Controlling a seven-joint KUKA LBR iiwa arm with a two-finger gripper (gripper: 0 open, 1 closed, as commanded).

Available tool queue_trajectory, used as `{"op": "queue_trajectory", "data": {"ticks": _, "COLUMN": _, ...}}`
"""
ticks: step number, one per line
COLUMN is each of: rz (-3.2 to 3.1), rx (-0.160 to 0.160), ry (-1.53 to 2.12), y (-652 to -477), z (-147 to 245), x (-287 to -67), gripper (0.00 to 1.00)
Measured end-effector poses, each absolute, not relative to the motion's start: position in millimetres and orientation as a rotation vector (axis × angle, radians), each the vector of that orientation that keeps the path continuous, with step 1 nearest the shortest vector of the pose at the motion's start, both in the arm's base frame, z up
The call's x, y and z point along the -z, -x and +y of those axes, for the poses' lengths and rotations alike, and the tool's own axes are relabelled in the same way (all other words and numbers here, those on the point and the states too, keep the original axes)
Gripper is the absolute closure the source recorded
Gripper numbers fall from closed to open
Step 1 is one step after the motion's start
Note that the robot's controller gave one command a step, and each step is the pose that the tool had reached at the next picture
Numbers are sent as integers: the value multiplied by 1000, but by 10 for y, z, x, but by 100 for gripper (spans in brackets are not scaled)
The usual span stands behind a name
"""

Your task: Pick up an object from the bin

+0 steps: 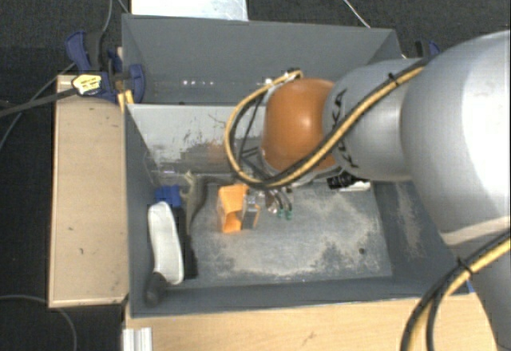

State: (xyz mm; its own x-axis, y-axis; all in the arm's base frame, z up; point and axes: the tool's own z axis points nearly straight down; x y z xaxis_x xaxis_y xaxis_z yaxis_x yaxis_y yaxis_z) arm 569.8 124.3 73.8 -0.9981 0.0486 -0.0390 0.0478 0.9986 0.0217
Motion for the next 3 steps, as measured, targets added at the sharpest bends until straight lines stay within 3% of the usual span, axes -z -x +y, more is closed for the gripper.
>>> {"op": "queue_trajectory", "data": {"ticks": 1, "rz": 3101, "rx": -33, "ry": -78, "y": -5698, "z": 1243, "x": -738, "gripper": 100}}
{"op": "queue_trajectory", "data": {"ticks": 2, "rz": 3108, "rx": -29, "ry": -42, "y": -5735, "z": 1297, "x": -1468, "gripper": 100}}
{"op": "queue_trajectory", "data": {"ticks": 3, "rz": 3095, "rx": -35, "ry": -55, "y": -5799, "z": 1283, "x": -983, "gripper": 100}}
